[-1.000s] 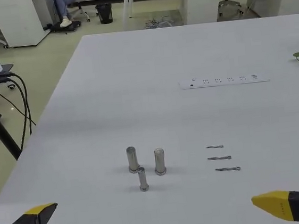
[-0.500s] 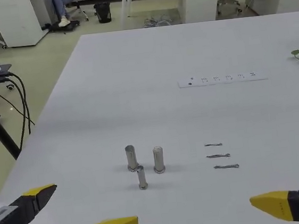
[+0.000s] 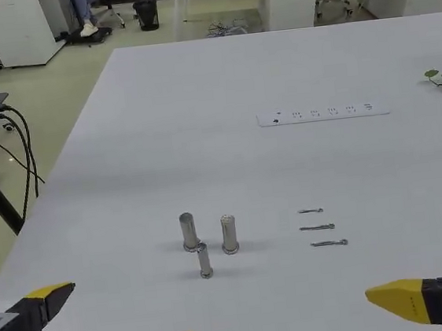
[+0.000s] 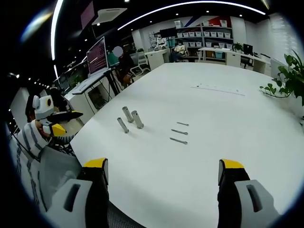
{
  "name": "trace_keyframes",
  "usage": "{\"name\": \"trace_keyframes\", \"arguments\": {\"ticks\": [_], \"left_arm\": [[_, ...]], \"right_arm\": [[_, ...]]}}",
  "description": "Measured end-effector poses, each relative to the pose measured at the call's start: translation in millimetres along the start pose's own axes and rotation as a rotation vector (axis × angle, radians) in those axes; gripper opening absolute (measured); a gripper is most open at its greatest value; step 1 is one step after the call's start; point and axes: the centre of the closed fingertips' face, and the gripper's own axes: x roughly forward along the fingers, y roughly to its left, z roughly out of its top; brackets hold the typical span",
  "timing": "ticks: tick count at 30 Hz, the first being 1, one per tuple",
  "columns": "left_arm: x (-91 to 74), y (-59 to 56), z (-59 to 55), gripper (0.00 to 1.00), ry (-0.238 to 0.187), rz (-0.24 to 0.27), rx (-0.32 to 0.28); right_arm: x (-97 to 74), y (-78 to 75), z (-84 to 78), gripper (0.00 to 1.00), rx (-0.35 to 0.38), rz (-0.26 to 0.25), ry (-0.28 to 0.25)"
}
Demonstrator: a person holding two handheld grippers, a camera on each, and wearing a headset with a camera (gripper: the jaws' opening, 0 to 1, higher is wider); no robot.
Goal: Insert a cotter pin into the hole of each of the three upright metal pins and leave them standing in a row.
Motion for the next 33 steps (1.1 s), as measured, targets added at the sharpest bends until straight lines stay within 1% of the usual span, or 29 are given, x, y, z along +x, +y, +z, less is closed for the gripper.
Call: {"name": "trace_keyframes", "arguments": {"ticks": [4,9,13,20,22,23,25,27,33], "left_arm": [[1.3,2.5,-4.3,0.99,0.021,0.006,0.010],[3.3,4.9,-2.0,0.99,0.018,0.008,0.015],[6.8,6.0,-1.2,0.99,0.029,0.007,0.029],[13.2,5.6,-1.0,0.98,0.046,-0.007,0.043],[14.7,5.2,-1.1,0.94,0.051,-0.014,0.052],[16.6,4.9,-0.7,0.93,0.054,-0.018,0.053],[20.3,5.1,-1.3,0.94,0.060,-0.020,0.055],[23.5,3.6,-1.6,0.94,0.066,-0.024,0.069],[32.1,-0.7,-3.5,0.92,0.079,-0.047,0.073]], "right_arm": [[-0.9,-2.5,-1.9,0.94,0.002,-0.008,0.010],[-3.2,-4.7,-3.2,0.94,0.009,-0.011,0.006],[-4.9,-6.3,-3.8,0.93,0.016,-0.014,0.001],[-10.4,-11.8,-6.4,0.92,0.026,-0.028,0.006],[-11.6,-13.2,-7.1,0.91,0.024,-0.032,0.008],[-12.5,-14.4,-7.5,0.91,0.024,-0.034,0.009],[-13.5,-15.9,-8.1,0.91,0.026,-0.039,0.008],[-14.5,-16.7,-9.8,0.91,0.026,-0.041,0.012],[-17.3,-20.0,-14.7,0.91,0.019,-0.059,0.024]]}}
